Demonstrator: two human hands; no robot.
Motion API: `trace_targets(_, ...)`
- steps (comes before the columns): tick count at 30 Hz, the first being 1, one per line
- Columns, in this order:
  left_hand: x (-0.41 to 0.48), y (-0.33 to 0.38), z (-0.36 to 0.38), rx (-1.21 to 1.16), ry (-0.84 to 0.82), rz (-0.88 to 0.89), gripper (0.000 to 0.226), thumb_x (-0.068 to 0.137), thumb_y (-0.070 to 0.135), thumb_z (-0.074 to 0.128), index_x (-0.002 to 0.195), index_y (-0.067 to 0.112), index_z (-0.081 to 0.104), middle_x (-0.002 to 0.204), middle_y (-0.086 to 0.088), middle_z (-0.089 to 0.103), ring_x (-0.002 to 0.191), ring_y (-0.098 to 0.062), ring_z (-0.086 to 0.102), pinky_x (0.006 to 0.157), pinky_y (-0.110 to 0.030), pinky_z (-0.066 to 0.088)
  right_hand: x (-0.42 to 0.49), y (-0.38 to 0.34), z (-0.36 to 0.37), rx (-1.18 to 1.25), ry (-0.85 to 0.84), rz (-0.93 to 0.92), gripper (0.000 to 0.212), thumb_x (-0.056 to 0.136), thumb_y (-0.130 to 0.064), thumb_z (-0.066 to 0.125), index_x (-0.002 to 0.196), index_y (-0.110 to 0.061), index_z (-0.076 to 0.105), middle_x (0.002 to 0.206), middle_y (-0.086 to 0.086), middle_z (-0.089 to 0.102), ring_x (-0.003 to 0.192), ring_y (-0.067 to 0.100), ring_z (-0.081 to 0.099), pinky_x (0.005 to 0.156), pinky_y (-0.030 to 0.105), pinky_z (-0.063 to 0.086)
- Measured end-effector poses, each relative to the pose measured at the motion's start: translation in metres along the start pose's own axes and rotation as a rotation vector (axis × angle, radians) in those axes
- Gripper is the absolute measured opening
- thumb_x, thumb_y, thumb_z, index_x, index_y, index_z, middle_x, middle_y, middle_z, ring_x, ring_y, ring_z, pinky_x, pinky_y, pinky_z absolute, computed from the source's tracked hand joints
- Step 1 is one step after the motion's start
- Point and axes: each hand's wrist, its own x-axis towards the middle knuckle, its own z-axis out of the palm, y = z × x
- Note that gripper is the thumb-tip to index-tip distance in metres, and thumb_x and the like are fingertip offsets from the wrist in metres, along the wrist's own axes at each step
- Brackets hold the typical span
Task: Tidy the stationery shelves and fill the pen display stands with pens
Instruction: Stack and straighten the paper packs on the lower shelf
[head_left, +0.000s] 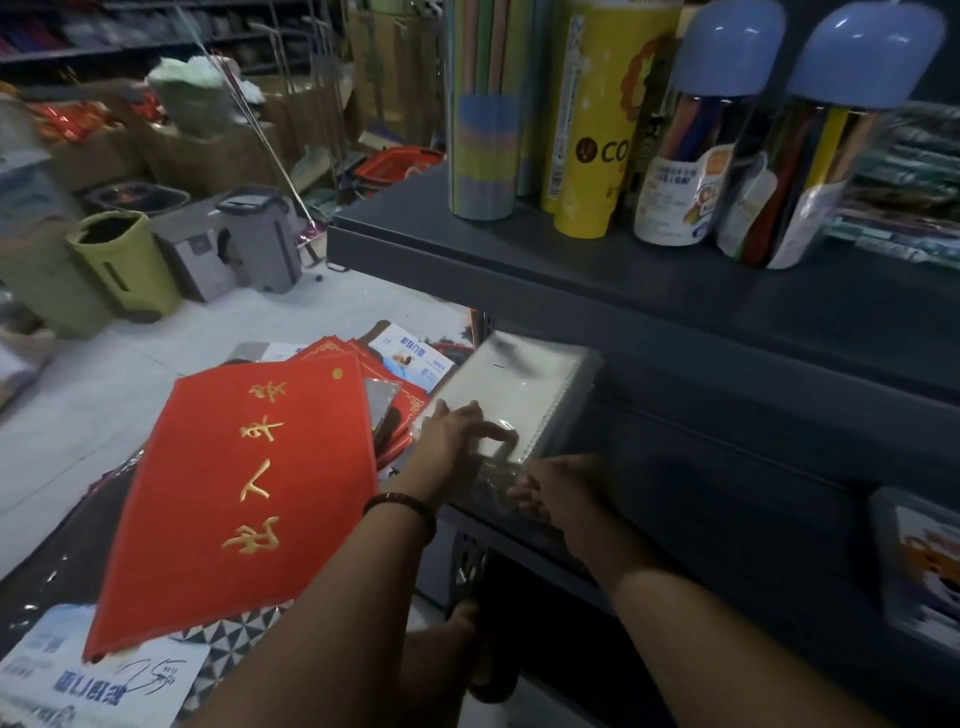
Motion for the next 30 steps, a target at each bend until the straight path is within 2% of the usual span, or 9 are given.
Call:
trace_targets(2, -0.002, 0.002, 0.0, -0.035, 0.023, 0.012, 0.05, 0.087, -0.005, 0.074, 0.122, 0.03, 0.077, 0.118, -0.005, 0.07, 0.108, -0.027, 0.061, 0.113, -0.041, 0.043, -0.003, 0.0, -0.009, -0.029, -0.03, -0.038, 0.026, 0.095, -0.003, 0.064, 0.069, -0.002, 0.066, 0.055, 0.009, 0.066, 0.048, 0.017, 0.068, 0.042, 0.023, 0.047)
trace_targets(6, -0.009, 0.018, 0.001, -0.014, 0.066, 0.002, 0.056, 0.083, -0.009, 0.074, 0.125, 0.028, 0.075, 0.119, -0.001, 0.073, 0.11, -0.021, 0.067, 0.094, -0.036, 0.057, -0.012, 0.002, -0.041, -0.1, -0.047, -0.133, 0.022, 0.099, -0.014, 0.067, 0.078, -0.009, 0.069, 0.067, 0.01, 0.065, 0.048, 0.017, 0.062, 0.046, 0.022, 0.044)
trace_targets(9, -0.017, 0.049, 0.0, 0.032, 0.073, 0.012, 0.048, 0.091, 0.005, 0.071, 0.13, 0.032, 0.069, 0.123, 0.0, 0.07, 0.112, -0.021, 0.067, 0.092, -0.034, 0.057, -0.027, 0.002, -0.078, -0.178, -0.013, -0.163, 0.018, 0.1, -0.021, 0.069, 0.084, -0.013, 0.067, 0.07, 0.006, 0.07, 0.05, 0.016, 0.065, 0.044, 0.021, 0.048)
trace_targets(13, -0.025, 0.11, 0.007, 0.16, 0.048, 0.1, 0.036, 0.1, 0.029, 0.063, 0.135, 0.035, 0.064, 0.132, -0.003, 0.067, 0.116, -0.031, 0.065, 0.096, -0.046, 0.056, -0.048, 0.005, -0.148, -0.465, 0.099, -0.297, 0.019, 0.093, -0.028, 0.074, 0.077, -0.017, 0.075, 0.065, -0.002, 0.074, 0.059, 0.013, 0.074, 0.053, 0.029, 0.059)
trace_targets(16, -0.03, 0.164, 0.018, 0.175, 0.021, 0.206, 0.037, 0.091, 0.033, 0.061, 0.128, 0.036, 0.067, 0.127, 0.0, 0.071, 0.112, -0.034, 0.066, 0.094, -0.043, 0.054, -0.068, 0.012, -0.208, -0.602, 0.123, -0.362, 0.029, 0.095, -0.03, 0.067, 0.069, -0.018, 0.066, 0.066, -0.004, 0.07, 0.059, 0.007, 0.071, 0.05, 0.017, 0.047)
trace_targets(19, -0.035, 0.222, 0.04, 0.228, -0.019, 0.31, 0.04, 0.089, 0.041, 0.048, 0.123, 0.035, 0.068, 0.122, 0.002, 0.071, 0.111, -0.031, 0.065, 0.095, -0.043, 0.053, -0.083, 0.026, -0.273, -0.797, 0.218, -0.491, 0.032, 0.093, -0.044, 0.059, 0.065, -0.028, 0.057, 0.063, -0.01, 0.061, 0.06, 0.004, 0.058, 0.055, 0.016, 0.038)
trace_targets(23, -0.036, 0.3, 0.08, 0.198, -0.04, 0.472, 0.03, 0.098, 0.033, 0.057, 0.126, 0.036, 0.068, 0.13, 0.007, 0.066, 0.12, -0.023, 0.06, 0.102, -0.04, 0.049, -0.105, 0.051, -0.363, -0.83, 0.362, -0.593, 0.008, 0.084, -0.019, 0.077, 0.079, -0.024, 0.074, 0.079, -0.006, 0.076, 0.078, 0.018, 0.073, 0.068, 0.031, 0.053)
trace_targets(26, -0.03, 0.356, 0.113, 0.175, -0.082, 0.553, 0.028, 0.102, 0.033, 0.057, 0.128, 0.038, 0.066, 0.132, 0.007, 0.062, 0.121, -0.024, 0.056, 0.097, -0.038, 0.051, -0.13, 0.061, -0.421, -0.807, 0.425, -0.546, 0.007, 0.085, -0.024, 0.074, 0.091, -0.025, 0.077, 0.096, 0.001, 0.078, 0.093, 0.023, 0.074, 0.081, 0.036, 0.058)
trace_targets(30, -0.028, 0.429, 0.153, 0.158, -0.11, 0.671, 0.023, 0.098, 0.03, 0.06, 0.119, 0.035, 0.069, 0.129, 0.008, 0.065, 0.117, -0.023, 0.059, 0.091, -0.032, 0.048, -0.143, 0.083, -0.485, -0.766, 0.547, -0.472, 0.005, 0.087, -0.018, 0.076, 0.083, -0.015, 0.074, 0.088, 0.009, 0.077, 0.086, 0.031, 0.075, 0.071, 0.039, 0.058)
